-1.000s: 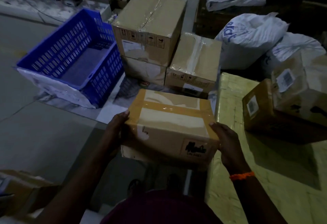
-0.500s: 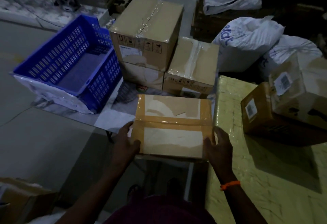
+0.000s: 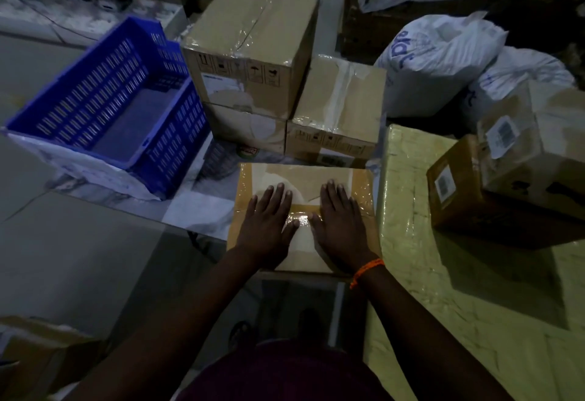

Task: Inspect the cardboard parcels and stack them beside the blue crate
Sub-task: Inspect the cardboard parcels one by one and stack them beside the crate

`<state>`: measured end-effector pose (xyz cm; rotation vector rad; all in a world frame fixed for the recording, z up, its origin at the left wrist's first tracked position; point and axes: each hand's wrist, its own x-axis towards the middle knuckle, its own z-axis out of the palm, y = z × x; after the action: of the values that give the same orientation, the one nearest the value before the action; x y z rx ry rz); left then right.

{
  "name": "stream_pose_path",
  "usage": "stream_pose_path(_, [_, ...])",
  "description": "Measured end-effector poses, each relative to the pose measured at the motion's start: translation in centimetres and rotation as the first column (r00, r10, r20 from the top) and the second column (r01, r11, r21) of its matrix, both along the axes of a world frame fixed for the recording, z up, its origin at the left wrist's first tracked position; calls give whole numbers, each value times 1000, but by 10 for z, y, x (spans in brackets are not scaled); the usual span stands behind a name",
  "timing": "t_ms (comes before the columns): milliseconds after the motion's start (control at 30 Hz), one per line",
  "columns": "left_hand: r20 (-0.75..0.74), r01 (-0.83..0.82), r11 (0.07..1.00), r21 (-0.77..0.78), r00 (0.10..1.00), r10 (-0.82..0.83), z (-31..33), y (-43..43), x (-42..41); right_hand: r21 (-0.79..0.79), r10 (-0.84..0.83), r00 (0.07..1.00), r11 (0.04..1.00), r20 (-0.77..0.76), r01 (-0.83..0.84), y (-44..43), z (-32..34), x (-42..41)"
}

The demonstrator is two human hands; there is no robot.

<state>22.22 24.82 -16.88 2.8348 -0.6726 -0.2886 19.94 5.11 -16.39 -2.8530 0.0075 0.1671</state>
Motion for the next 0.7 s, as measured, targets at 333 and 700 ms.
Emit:
stream_pose_path(333, [-39, 95, 995, -43, 995, -97, 22, 16, -43, 45, 124, 986, 992, -108, -120, 5, 14, -47])
stream_pose_path(700, [-43, 195, 976, -94, 979, -199, 10, 42, -86, 20, 168, 982, 985, 88, -171, -1, -11, -104])
